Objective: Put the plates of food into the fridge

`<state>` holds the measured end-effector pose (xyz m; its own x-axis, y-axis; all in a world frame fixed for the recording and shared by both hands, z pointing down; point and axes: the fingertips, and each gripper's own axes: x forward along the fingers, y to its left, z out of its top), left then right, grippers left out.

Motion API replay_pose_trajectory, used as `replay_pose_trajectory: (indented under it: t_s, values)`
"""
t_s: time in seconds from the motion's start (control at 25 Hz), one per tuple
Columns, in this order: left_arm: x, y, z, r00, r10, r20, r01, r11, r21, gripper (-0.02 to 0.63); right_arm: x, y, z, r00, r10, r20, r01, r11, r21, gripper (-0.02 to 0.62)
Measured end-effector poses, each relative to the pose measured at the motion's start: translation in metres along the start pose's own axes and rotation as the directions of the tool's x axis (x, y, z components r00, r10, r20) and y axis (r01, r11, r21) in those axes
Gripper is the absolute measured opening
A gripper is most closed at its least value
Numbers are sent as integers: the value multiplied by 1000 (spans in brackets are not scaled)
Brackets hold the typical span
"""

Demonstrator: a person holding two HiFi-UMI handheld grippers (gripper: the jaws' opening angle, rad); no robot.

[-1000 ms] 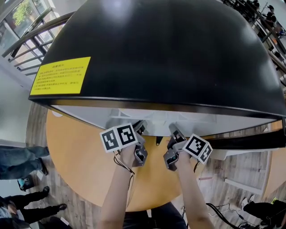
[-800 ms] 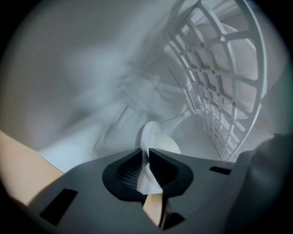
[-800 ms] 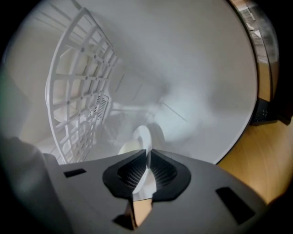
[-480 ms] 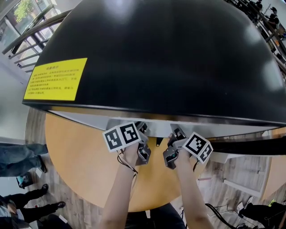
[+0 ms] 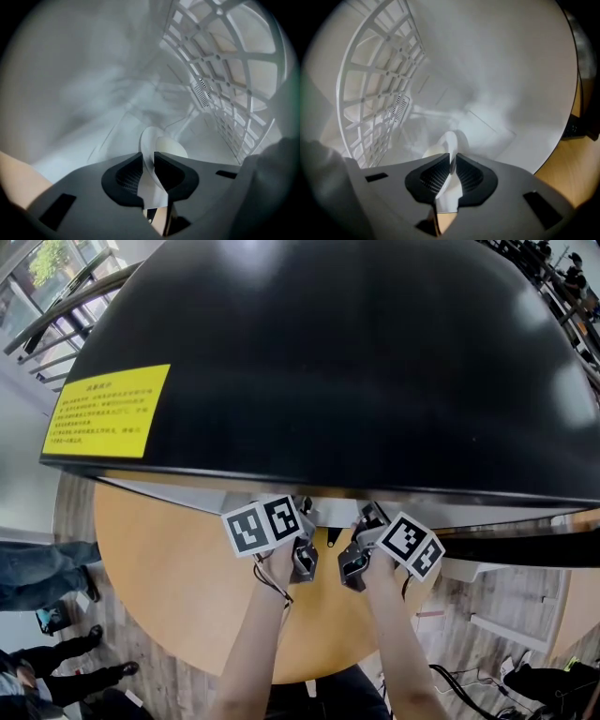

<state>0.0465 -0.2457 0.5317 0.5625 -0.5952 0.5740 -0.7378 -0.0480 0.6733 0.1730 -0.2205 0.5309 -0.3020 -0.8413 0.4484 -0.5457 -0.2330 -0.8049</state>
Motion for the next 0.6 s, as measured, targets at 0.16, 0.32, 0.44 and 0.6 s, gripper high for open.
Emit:
replay_pose_trajectory:
  t_s: [0.16, 0.32, 0.44, 0.6]
  values:
    - [0, 0, 1, 999, 35, -11, -35, 997, 63, 71, 1, 0, -1, 1000, -20, -6, 20, 999, -30, 35]
    - [-1, -2, -1, 996, 82, -30, -76, 987, 144, 84, 2, -1, 0, 998, -62, -10, 61, 990, -125, 48]
    - [-2, -1, -1, 990, 136, -29, -126, 967, 223, 92, 3, -2, -2, 994, -111, -17, 105, 971, -216, 60]
    - [-2, 1, 0, 984, 177, -25, -163, 946, 278, 95, 3, -4, -4, 988, -154, -25, 141, 949, -282, 67]
